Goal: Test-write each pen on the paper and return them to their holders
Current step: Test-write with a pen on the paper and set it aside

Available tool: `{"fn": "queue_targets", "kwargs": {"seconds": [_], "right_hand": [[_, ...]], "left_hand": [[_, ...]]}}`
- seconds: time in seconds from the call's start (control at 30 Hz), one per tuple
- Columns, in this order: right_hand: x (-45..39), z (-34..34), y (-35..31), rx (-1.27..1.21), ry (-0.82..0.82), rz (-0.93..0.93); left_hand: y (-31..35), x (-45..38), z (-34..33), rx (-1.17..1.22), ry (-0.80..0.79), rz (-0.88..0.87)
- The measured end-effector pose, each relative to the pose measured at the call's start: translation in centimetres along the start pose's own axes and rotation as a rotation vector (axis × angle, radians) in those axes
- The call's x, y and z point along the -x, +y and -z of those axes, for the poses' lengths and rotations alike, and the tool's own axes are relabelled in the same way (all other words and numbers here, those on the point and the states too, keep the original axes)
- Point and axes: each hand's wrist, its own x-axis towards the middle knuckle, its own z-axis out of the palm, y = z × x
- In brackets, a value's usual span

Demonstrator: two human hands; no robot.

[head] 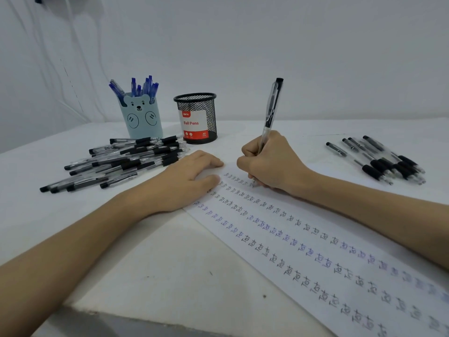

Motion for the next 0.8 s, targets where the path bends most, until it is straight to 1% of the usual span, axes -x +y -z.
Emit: {"fn": "queue_targets", "kwargs": {"seconds": [0.27,0.53,0.67,0.8], "right_hand": [[0.04,0.11,-0.09,-0.035,-0.009,0.001],[-0.05,0.12,-0.01,-0.017,0.027,-0.007],[-0.06,0.18,0.09,-0.012,0.002,-0.021],[-0.12,0.27,0.07,-0.010,0.035,-0.034]], "left_hand": [[-0.15,-0.05,0.09,-0.025,0.004,-0.013],[0.12,0.07,0.16,-0.017,-0.004,-0.005],[0.14,0.13,0.14,-0.018,-0.004,-0.003],[0.24,0.09,0.18,-0.028,-0.006,-0.004]]}}
